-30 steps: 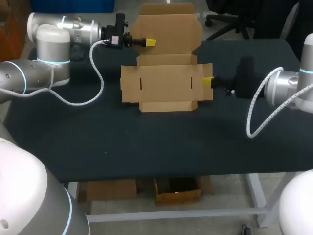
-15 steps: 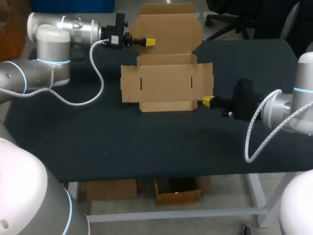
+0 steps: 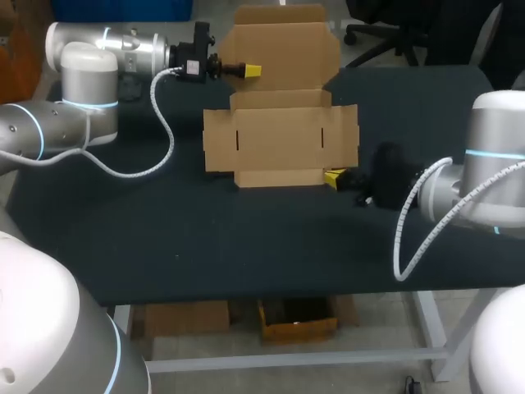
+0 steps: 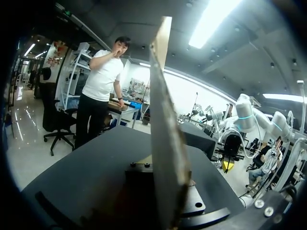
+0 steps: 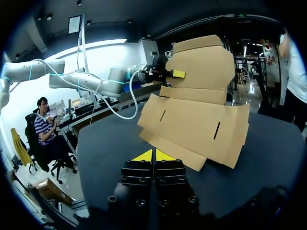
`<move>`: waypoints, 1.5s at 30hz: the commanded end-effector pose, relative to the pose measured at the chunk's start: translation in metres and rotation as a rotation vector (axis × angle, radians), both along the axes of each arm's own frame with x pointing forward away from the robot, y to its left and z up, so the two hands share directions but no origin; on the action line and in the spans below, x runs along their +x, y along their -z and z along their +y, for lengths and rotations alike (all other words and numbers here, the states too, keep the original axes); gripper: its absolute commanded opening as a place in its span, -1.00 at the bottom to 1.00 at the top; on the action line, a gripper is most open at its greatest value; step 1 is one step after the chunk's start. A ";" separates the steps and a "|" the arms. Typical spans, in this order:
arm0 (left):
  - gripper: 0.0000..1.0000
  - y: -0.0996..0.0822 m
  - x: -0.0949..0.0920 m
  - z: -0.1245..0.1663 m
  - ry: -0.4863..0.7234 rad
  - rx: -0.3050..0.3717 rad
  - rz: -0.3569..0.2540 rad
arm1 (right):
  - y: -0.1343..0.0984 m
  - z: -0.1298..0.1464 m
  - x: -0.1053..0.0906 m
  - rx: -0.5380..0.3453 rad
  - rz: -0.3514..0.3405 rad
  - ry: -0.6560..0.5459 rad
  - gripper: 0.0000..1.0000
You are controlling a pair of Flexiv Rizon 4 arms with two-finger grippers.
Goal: Assemble the packaging by folding the flat box into shape, placing the metal phone stand inside, and closing the box properly
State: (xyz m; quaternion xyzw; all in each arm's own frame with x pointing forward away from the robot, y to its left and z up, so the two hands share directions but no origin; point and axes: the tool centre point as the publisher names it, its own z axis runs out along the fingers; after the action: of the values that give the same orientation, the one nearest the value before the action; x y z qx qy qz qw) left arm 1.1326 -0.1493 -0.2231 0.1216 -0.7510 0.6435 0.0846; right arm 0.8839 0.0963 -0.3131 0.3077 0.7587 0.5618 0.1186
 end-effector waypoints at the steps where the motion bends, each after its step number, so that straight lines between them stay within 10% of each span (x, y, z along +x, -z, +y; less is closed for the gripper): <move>1: -1.00 -0.001 -0.005 -0.002 -0.010 0.007 -0.009 | 0.009 0.017 0.000 -0.023 -0.014 0.026 -1.00; 35: -1.00 -0.009 -0.051 -0.004 -0.017 0.017 -0.084 | 0.021 0.027 0.000 -0.083 -0.005 0.064 -1.00; 45: -1.00 -0.009 -0.055 -0.004 -0.002 0.016 -0.090 | 0.037 0.056 0.006 -0.053 -0.161 0.076 -1.00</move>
State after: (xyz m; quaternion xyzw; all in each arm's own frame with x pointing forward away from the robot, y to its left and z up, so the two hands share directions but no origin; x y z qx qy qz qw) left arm 1.0778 -0.1540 -0.2143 0.0949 -0.7584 0.6429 0.0489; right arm 0.8894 0.1391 -0.3345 0.2767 0.7772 0.5391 0.1696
